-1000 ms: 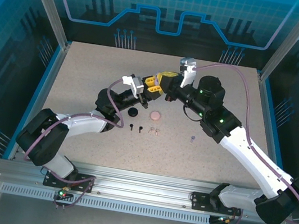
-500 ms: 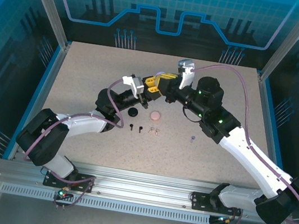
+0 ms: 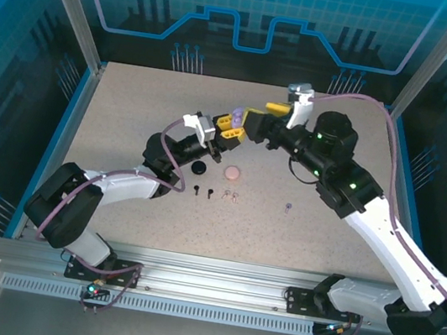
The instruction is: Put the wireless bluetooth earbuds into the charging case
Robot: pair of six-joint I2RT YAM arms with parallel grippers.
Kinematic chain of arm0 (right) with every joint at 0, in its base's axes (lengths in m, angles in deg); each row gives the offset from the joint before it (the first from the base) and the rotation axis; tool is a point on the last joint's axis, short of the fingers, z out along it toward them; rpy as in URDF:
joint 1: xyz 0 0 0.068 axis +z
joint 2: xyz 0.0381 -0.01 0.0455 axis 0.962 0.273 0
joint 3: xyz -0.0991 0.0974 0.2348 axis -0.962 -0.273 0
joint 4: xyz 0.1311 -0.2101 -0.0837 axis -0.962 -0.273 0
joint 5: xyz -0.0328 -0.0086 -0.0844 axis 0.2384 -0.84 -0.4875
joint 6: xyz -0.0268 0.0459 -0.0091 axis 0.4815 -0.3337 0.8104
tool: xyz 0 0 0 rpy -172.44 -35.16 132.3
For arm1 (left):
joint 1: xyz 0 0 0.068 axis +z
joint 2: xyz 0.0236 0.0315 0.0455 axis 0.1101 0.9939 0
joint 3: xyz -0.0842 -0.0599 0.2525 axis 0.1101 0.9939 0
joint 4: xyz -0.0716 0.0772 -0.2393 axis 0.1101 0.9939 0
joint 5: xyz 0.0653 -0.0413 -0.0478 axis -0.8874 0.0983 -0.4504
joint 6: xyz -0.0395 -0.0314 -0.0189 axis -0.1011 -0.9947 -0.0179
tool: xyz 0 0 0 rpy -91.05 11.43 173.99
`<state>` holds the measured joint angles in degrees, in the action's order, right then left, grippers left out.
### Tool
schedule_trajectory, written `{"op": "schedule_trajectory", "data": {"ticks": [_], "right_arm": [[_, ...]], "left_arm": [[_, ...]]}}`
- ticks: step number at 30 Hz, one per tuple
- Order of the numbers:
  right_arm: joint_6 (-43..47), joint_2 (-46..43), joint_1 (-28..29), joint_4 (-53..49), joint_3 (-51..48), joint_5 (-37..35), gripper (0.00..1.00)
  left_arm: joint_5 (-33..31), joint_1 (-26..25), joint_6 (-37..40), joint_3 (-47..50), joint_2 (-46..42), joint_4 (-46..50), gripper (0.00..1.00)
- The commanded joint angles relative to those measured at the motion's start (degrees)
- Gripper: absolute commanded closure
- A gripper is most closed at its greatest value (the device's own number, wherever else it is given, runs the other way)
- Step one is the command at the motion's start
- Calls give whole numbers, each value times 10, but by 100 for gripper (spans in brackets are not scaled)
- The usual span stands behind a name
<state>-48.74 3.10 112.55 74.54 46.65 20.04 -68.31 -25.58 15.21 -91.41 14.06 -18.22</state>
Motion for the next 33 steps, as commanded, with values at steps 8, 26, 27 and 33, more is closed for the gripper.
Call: {"op": "schedule_trajectory", "data": {"ticks": [8,26,27,33], "right_arm": [[-93,-89,-36,-217,-67,-142,25],[-206,4,-57,-314,-221,-182,25],[-208,18,-57,-315,-222,-180,25],[-225,69,-57,-313,-232,-182,26]], "left_arm": [[-13,-3,8,39,-33,-17,100],[-14,-4,-2,54,-53,-1,100],[-14,-4,-3,55,-52,-2,100],[-15,-4,-5,56,-49,-11,100]]}}
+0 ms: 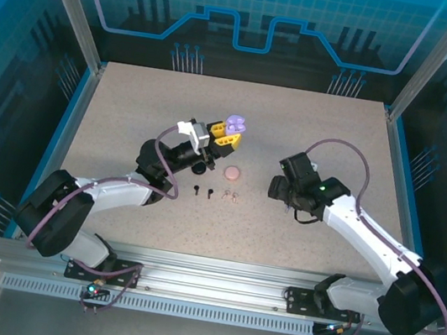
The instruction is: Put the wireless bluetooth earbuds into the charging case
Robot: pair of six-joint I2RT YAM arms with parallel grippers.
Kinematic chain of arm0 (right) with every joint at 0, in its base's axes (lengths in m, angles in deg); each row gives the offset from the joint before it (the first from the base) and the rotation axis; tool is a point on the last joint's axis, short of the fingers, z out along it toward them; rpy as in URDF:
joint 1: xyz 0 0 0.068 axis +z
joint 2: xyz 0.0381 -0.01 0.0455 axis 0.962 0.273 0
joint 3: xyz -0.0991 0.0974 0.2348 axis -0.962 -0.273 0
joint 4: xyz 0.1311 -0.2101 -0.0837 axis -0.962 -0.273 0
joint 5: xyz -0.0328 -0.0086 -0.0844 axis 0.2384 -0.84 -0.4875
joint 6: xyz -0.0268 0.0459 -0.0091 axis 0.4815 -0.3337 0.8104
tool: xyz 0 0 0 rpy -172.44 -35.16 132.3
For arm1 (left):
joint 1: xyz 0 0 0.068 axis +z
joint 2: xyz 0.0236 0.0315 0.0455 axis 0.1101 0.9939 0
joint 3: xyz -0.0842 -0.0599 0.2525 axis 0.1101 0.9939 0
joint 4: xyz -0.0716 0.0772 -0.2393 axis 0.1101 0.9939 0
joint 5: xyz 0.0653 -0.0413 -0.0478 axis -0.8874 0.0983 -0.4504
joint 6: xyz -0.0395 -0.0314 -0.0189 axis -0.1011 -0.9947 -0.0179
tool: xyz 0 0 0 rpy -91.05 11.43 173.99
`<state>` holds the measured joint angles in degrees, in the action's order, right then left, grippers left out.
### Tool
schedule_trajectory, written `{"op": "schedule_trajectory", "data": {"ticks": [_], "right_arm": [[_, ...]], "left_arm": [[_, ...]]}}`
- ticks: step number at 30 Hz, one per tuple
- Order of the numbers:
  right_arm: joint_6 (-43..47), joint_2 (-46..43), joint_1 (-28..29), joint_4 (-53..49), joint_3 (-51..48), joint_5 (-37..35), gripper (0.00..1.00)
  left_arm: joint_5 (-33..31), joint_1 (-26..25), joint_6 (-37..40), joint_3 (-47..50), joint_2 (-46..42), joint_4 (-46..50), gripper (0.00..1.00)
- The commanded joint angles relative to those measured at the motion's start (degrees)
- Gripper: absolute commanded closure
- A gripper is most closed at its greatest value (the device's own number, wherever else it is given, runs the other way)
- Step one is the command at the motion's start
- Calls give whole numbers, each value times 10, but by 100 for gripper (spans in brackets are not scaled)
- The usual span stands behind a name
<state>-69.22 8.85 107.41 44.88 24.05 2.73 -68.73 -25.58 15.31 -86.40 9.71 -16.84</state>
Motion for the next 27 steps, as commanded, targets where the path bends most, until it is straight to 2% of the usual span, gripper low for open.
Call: {"op": "schedule_trajectory", "data": {"ticks": [1,9,15,23,27], "right_arm": [[-20,19,-6,-15,-7,-8,26],[-33,80,-2,-23,2,-7,31],[-44,106,0,-19,-2,-21,42],[-74,154,-18,-19,17,-41,51],[-78,183,-31,-8,25,-34,52]], "left_arm": [[-12,-4,-6,7,-6,-26,100],[-12,-5,-5,10,-9,-28,100],[-12,-5,-4,14,-9,-37,100],[-11,-5,-5,13,-2,-44,100],[-12,-5,-1,15,-1,-44,100]]}}
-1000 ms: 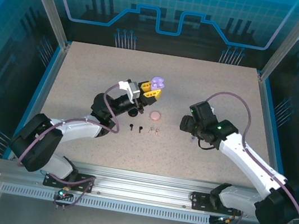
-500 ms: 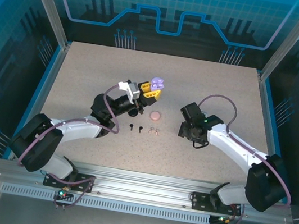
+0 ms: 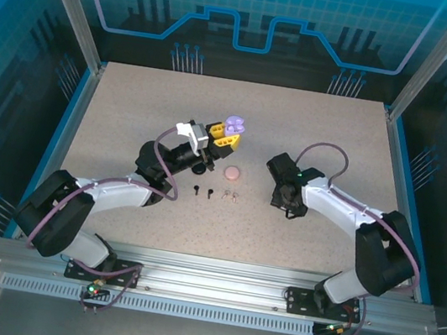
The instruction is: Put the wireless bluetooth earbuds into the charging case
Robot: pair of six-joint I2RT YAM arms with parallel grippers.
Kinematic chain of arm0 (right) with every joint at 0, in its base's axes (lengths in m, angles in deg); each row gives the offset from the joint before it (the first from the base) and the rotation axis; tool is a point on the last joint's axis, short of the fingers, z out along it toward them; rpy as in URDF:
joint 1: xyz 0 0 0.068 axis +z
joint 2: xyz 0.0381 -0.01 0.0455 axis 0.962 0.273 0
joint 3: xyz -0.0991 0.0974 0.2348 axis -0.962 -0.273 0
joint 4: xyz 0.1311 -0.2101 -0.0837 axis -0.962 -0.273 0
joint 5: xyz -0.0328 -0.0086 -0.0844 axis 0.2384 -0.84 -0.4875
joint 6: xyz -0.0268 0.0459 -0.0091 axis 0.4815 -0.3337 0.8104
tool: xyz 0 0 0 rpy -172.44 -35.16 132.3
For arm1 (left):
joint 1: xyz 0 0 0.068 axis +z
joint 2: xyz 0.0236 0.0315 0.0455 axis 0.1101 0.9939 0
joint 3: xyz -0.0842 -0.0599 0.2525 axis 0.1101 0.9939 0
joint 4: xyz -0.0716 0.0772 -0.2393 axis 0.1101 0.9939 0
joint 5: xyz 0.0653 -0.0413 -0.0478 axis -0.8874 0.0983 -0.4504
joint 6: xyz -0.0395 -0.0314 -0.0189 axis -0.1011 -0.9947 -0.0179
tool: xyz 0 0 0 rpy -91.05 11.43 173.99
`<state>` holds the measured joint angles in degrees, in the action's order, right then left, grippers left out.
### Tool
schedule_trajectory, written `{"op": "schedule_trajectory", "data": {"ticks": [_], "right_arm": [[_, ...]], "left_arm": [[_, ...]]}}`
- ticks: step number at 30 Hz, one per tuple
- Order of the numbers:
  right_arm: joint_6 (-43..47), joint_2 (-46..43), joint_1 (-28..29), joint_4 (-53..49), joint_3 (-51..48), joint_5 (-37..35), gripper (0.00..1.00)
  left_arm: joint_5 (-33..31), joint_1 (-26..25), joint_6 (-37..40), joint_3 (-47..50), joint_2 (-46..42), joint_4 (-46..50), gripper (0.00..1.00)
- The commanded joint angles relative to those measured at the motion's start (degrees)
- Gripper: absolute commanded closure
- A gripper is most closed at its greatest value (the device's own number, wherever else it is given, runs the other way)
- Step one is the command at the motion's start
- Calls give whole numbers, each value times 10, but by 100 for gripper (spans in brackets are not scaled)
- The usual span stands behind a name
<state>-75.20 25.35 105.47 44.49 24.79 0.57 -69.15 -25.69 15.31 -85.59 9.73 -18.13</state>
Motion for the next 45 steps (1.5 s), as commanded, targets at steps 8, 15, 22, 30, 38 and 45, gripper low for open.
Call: {"op": "schedule_trajectory", "data": {"ticks": [8,15,22,30,38,45], "right_arm": [[-20,54,-26,16,21,-3,54],[-22,66,-34,29,16,2,56],[-20,78,-44,36,16,6,58],[-18,85,-48,46,9,11,59],[-16,93,-51,52,8,15,61],[-8,99,-56,43,15,22,62]], "left_arm": [[-9,-4,2,7,-4,-31,100],[-9,-4,3,9,-3,-31,100],[-9,-4,4,9,-3,-31,100],[-9,-4,5,10,-3,-31,100],[-9,-4,5,9,-4,-31,100],[-10,-4,4,9,-4,-31,100]]}}
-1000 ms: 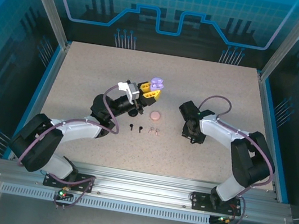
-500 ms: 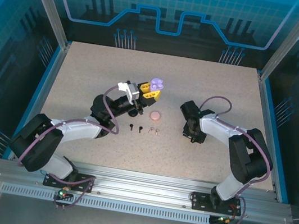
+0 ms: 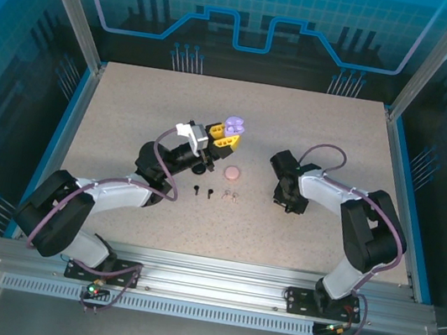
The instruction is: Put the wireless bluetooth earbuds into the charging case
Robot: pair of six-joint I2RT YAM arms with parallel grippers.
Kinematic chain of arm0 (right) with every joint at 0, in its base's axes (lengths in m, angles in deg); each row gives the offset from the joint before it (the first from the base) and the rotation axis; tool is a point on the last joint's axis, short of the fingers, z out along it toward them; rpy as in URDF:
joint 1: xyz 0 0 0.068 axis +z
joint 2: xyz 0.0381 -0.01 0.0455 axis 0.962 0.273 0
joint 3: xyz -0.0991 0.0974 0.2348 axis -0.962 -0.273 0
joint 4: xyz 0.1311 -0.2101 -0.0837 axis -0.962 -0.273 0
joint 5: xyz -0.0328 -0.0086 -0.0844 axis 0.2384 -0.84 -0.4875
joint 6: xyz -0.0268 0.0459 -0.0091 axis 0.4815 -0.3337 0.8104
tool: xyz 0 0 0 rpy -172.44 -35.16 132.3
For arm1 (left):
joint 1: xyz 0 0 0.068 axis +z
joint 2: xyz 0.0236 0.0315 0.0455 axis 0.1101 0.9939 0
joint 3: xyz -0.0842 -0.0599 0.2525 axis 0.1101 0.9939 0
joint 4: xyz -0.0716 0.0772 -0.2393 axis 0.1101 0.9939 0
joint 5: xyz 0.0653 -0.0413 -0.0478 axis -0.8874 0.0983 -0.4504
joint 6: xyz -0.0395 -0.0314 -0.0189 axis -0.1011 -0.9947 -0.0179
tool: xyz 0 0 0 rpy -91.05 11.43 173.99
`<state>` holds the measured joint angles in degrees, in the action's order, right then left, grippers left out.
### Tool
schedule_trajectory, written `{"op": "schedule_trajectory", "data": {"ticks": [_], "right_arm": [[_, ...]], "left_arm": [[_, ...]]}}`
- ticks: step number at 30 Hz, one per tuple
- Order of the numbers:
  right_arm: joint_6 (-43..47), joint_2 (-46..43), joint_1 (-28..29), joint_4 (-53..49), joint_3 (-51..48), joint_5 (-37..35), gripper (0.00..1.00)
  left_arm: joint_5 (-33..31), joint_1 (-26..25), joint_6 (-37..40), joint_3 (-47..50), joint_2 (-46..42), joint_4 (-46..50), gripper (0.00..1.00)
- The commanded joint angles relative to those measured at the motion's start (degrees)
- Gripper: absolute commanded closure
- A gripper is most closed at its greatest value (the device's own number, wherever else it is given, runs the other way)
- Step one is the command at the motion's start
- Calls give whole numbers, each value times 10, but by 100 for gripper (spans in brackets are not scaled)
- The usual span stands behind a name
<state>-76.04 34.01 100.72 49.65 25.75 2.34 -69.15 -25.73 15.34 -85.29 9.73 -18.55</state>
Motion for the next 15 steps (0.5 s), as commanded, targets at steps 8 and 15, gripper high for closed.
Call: {"op": "schedule_trajectory", "data": {"ticks": [8,15], "right_arm": [[23,30,-10,-25,26,21,65],[35,43,-12,-32,40,23,67]], "left_arm": [[-10,-4,4,5,-1,-27,100],[-10,-4,8,2,3,-27,100]]}}
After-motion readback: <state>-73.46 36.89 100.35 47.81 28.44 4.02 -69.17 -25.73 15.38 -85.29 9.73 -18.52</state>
